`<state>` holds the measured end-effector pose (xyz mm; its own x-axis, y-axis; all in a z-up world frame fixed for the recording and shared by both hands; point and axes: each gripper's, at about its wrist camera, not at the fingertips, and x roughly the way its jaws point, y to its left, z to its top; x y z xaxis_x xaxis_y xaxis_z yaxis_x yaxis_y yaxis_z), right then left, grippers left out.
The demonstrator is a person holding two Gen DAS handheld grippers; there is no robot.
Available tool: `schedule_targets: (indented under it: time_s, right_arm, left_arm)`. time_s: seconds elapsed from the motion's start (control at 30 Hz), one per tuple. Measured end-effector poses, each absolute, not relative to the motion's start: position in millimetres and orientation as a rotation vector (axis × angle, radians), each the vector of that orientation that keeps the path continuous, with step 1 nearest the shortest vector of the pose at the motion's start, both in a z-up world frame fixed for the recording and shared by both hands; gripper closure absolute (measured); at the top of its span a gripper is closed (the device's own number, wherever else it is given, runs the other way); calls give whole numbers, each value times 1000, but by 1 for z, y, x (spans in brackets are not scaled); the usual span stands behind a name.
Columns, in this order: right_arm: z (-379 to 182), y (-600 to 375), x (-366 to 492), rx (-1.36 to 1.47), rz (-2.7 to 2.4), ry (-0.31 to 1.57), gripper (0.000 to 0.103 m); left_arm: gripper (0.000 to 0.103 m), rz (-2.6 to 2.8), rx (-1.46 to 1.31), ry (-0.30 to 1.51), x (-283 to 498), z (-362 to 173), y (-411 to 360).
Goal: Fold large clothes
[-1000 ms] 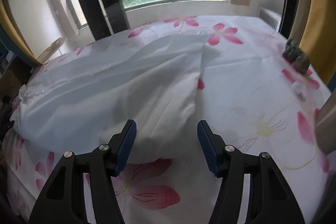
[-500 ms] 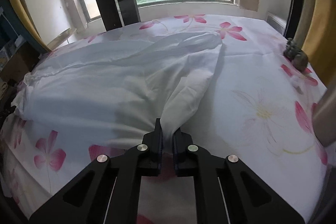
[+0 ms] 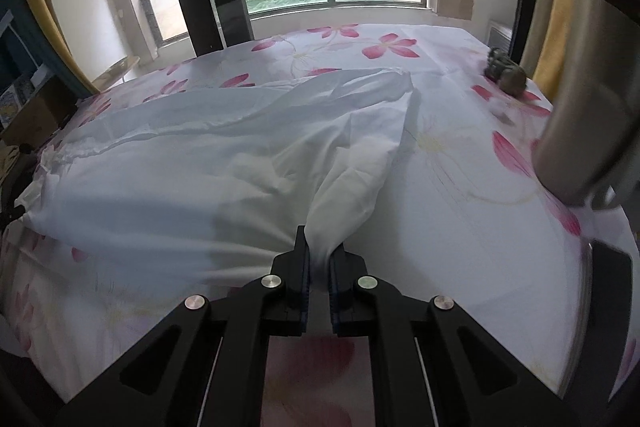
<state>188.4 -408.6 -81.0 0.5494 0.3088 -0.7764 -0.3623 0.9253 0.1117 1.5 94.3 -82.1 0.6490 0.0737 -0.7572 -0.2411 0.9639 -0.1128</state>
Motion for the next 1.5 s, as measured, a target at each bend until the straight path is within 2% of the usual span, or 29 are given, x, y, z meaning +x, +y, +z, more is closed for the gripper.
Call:
schedule_targets:
  time_s: [0.3,0.33,0.4,0.43,0.5,0.57,0.7,0.73,1.0,1.5]
  right_arm:
    - [-87,-424,167,-69,390,929,96]
    - [-87,-426,167,-60,388,928,93]
    - [-88,-430,169,-29,388,945,90]
    - [-88,-431,171,-28,382,951,84]
    - [-84,-432,171,-46,363,955,79]
    - [-78,-432,169,-66,351,943,76]
    - [-62,-430,168,-88,317,898,56]
    - [-59,-428,169,-93,315,885,54]
    - [-43,-384,183,-145,394,817,47]
    - [-60,-241,172,-346,785,792,47]
  left_arm:
    - [93,137,-215,902,-23,-87,77]
    - [93,139,-208,913,-23,-88,76]
    - [84,142,-183,931,-22,-85,74]
    - [80,148,-172,926,-23,-83,74]
    - [63,167,-160,901,-25,-74,75]
    - [61,184,-159,861,-27,-61,79]
    - [61,190,-131,806,-22,-42,81]
    - [61,182,-125,798,-18,-40,80]
    - [60,92,-72,819,28,-45,61]
    - [60,-114,141,830,87,-54,-16]
